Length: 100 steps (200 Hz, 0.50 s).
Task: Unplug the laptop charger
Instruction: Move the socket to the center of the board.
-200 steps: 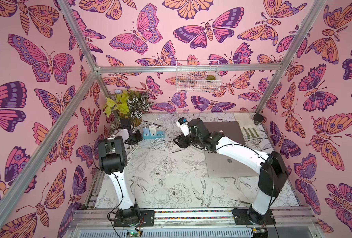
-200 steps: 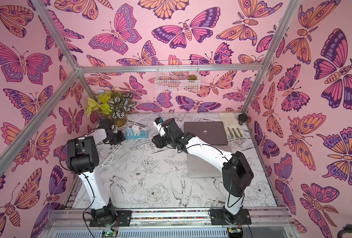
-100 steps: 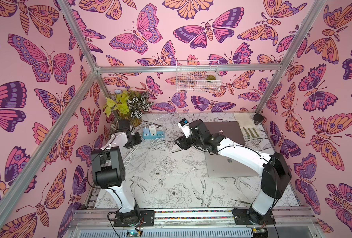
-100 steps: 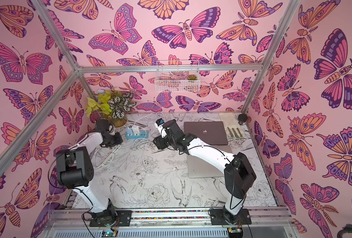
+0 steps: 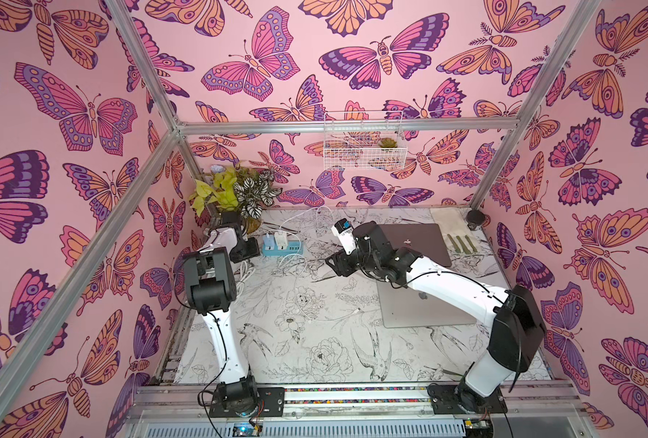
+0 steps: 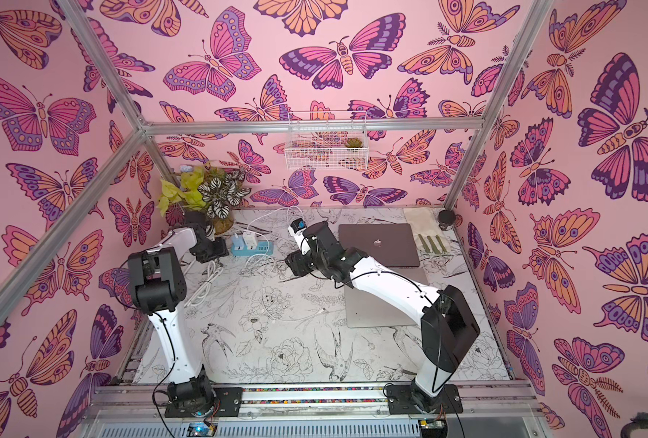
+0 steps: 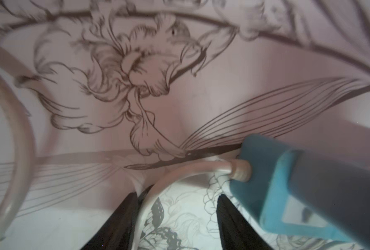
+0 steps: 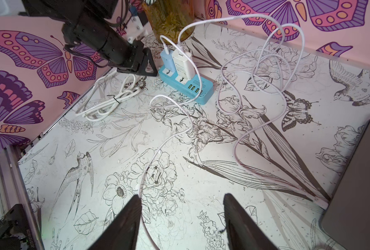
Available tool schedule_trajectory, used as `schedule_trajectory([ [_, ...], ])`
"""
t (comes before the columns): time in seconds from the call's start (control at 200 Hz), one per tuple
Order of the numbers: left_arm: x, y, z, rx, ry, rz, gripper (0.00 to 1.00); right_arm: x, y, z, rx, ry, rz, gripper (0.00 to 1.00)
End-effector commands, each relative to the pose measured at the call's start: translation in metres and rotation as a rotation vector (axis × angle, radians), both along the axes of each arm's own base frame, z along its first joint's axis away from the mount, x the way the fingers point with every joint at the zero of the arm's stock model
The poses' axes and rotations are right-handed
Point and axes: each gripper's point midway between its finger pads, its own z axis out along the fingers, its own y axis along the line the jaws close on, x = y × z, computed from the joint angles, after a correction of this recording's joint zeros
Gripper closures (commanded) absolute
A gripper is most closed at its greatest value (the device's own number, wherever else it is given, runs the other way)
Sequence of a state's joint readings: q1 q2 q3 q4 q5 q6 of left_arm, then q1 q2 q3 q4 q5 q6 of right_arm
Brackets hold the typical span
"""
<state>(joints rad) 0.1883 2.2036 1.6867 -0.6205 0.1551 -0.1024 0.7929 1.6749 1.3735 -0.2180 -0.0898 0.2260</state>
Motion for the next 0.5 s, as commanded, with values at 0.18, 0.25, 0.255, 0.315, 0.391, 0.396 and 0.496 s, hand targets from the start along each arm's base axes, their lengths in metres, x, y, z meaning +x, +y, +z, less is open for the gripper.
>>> schedule_trajectory([
  [0.18, -0.06, -0.035, -0.024, -0.111, 0.186, -0.076, 0.9, -0.003, -0.006, 0.018, 0.018, -0.059, -0.006, 0.37],
  [0.25, -0.076, -0.044, -0.026, -0.115, 0.204, -0.081, 0.98, -0.003, -0.005, 0.018, 0.022, -0.058, -0.001, 0.36],
  [0.255, -0.077, -0.044, -0.026, -0.117, 0.204, -0.08, 0.99, -0.003, -0.005, 0.017, 0.022, -0.057, -0.001, 0.36],
  [0.315, -0.092, -0.053, -0.026, -0.128, 0.212, -0.086, 1.0, -0.003, -0.004, 0.016, 0.021, -0.053, 0.001, 0.36],
  [0.391, -0.11, -0.06, -0.026, -0.123, 0.218, -0.084, 1.0, -0.003, -0.002, 0.011, 0.018, -0.046, 0.002, 0.36],
  [0.396, -0.111, -0.061, -0.025, -0.122, 0.217, -0.085, 1.0, -0.003, -0.002, 0.011, 0.018, -0.045, 0.003, 0.36],
  [0.496, -0.13, -0.071, -0.025, -0.142, 0.197, -0.089, 1.0, -0.003, 0.003, 0.006, 0.019, -0.025, 0.017, 0.36],
])
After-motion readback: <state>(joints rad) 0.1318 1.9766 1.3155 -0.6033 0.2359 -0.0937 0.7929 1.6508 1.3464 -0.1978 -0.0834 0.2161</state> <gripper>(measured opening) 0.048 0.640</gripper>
